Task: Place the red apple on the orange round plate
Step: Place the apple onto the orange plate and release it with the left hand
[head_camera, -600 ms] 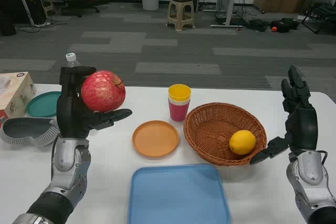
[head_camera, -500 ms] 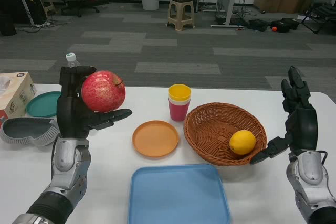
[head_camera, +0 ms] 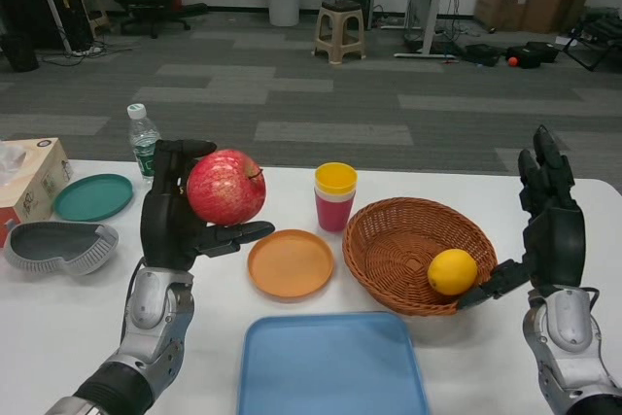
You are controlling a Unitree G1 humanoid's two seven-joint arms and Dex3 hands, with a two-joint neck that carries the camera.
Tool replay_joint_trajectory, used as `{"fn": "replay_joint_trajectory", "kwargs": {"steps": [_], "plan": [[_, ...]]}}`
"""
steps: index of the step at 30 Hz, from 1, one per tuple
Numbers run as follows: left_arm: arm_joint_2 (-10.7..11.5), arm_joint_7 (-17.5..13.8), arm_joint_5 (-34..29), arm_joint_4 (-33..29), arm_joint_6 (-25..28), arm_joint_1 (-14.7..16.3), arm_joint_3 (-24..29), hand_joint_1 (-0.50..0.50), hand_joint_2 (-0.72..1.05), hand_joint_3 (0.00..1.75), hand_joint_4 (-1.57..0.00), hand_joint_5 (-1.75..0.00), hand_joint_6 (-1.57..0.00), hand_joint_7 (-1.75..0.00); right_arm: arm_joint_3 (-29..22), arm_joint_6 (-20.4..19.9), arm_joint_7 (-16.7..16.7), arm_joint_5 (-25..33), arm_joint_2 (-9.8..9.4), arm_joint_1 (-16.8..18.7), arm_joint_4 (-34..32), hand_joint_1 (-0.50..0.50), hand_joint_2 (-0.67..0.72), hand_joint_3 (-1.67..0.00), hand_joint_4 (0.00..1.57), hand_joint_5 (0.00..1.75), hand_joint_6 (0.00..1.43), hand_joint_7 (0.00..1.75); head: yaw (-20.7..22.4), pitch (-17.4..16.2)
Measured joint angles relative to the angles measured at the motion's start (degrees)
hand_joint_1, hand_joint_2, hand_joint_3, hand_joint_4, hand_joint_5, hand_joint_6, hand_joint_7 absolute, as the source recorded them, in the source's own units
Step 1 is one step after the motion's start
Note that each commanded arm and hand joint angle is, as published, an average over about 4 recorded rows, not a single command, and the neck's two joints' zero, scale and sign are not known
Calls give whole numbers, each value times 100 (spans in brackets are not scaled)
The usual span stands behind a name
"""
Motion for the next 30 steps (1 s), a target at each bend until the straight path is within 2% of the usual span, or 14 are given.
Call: {"fn": "replay_joint_trajectory", "kwargs": {"steps": [13,19,26,30], "plan": [[81,2,-67,61,-3,-43,-114,50,52,9,-46,-175,-34,-168,9,-9,-1,0,16,3,70,21,72,0,0,0,0,0,79,-213],[95,2,-108,505,10,-364,-340,50,52,9,-49,-175,-34,-168,51,-17,-3,2,-1,9,109,21,72,0,0,0,0,0,93,-307],[100,4,-135,1298,202,-798,-634,50,52,9,-46,-175,-34,-168,93,-23,-8,1,-27,21,134,21,72,0,0,0,0,0,62,-409],[75,4,-171,1792,382,-1140,-857,50,52,9,-49,-175,-37,-168,113,-26,-16,2,-39,39,144,21,72,0,0,0,0,0,30,-442]]}}
